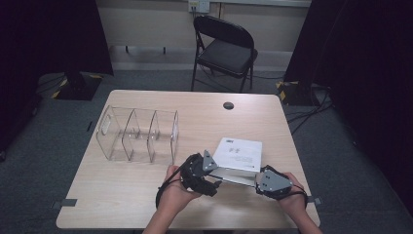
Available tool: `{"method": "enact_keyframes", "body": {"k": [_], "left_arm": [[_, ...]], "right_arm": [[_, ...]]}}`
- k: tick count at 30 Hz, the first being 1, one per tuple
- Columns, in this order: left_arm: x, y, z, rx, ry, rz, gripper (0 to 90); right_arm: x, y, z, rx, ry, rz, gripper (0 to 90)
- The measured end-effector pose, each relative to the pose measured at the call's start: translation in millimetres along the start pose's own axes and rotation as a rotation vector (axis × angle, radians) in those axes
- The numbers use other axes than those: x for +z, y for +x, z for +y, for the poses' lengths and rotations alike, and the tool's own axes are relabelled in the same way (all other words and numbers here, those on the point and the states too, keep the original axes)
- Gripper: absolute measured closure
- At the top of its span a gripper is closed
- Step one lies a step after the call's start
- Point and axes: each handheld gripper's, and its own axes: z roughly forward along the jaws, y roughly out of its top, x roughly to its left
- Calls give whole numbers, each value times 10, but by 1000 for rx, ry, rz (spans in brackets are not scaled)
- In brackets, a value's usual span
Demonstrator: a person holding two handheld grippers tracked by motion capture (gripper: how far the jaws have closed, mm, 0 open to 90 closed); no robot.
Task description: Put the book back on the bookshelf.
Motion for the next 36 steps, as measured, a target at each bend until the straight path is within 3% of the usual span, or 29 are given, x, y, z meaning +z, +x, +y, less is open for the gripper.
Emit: {"method": "enact_keyframes", "body": {"k": [2,3,10,16,21,25,27,35,36], "left_arm": [[36,34,-88,-1,24,16,197],[71,54,-158,-27,17,10,197],[282,99,-380,-42,78,13,199],[438,122,-483,-84,91,25,201],[514,128,-542,-82,105,25,196],[511,121,-608,-78,66,13,171],[508,138,-640,-86,56,-25,171],[506,143,-725,-60,4,-47,104],[518,143,-752,-59,-24,-51,92]], "right_arm": [[-7,-18,23,-17,21,15,588],[-13,-30,27,-19,23,22,588],[-71,-146,70,8,34,42,617],[-99,-211,89,22,43,63,622],[-114,-274,110,49,46,84,623],[-118,-315,156,63,67,100,625],[-120,-337,179,62,80,108,628],[-125,-409,255,54,116,111,657],[-129,-431,272,47,124,117,663]]}}
